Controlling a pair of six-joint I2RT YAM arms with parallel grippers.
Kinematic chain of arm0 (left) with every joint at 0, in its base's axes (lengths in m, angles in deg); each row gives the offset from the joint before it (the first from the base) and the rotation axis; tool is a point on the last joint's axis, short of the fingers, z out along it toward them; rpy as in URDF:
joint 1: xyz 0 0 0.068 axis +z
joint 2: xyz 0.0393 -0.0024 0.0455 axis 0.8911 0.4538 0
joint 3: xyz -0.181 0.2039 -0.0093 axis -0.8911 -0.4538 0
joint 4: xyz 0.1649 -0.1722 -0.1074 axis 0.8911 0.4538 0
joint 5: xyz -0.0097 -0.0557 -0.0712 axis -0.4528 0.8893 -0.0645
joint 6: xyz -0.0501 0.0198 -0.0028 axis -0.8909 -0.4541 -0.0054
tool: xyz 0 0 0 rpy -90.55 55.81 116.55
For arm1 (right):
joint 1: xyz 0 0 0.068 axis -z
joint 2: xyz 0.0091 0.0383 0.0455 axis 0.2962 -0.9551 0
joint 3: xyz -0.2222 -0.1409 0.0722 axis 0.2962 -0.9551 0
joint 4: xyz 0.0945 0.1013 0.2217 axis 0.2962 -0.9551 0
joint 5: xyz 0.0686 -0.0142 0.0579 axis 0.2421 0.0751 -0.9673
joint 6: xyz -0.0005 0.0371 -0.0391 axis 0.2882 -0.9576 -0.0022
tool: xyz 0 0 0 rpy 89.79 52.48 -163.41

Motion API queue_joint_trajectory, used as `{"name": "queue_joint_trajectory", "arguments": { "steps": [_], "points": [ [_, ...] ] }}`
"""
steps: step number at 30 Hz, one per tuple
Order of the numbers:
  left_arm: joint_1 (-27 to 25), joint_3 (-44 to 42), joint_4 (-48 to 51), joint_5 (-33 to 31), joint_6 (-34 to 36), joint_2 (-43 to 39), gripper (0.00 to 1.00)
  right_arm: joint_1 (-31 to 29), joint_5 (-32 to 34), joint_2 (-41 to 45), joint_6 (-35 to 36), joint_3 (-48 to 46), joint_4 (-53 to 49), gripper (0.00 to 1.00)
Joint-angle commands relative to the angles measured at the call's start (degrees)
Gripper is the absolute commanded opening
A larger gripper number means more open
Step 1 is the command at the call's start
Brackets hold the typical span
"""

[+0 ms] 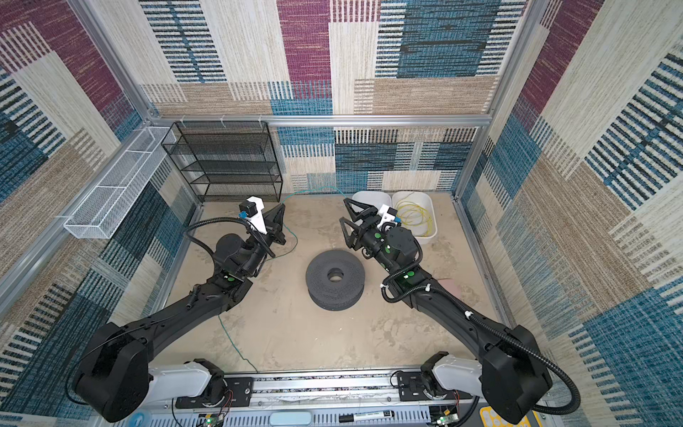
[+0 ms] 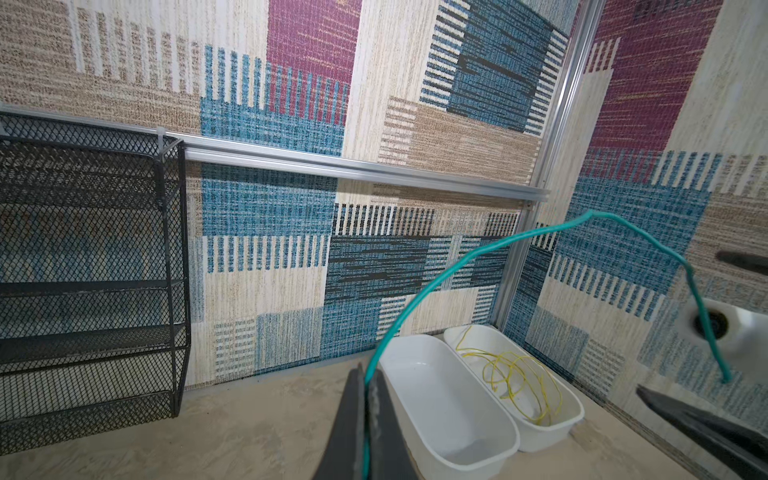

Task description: Wrap the cables

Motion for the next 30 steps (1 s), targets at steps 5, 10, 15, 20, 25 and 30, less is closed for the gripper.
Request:
{"name": "queue_joint_trajectory", "arguments": {
  "steps": [5, 10, 15, 20, 25, 30],
  "points": [
    [-0.5, -1.0, -2.4, -0.2, 1.9, -1.1, 0.00, 3.4, -0.5, -0.2, 1.4, -0.2, 2.6, 0.74],
    [-0.6, 3.4, 5.1, 0.2, 2.6, -0.6, 0.00, 0.9, -9.0, -3.7, 23.7, 13.2, -13.0, 0.80],
    [-0.6, 11.1, 17.7, 2.1, 1.9, 1.5, 0.00, -4.6, -3.2, -2.0, 35.0, 10.4, -21.1, 0.81],
    [-0.5, 17.7, 28.0, 5.8, -1.0, 3.2, 0.00, -7.6, -1.2, -0.8, 40.9, 6.0, -20.9, 0.78],
    [-0.5, 23.0, 32.3, 10.7, -6.3, 4.6, 0.00, -9.3, -1.9, -4.1, 53.2, 7.6, -19.3, 0.67],
    [-0.5, 27.5, 36.2, 13.1, -8.0, 5.3, 0.00, -10.4, -5.3, -12.4, 67.9, 12.0, -21.7, 0.65]
  ]
}}
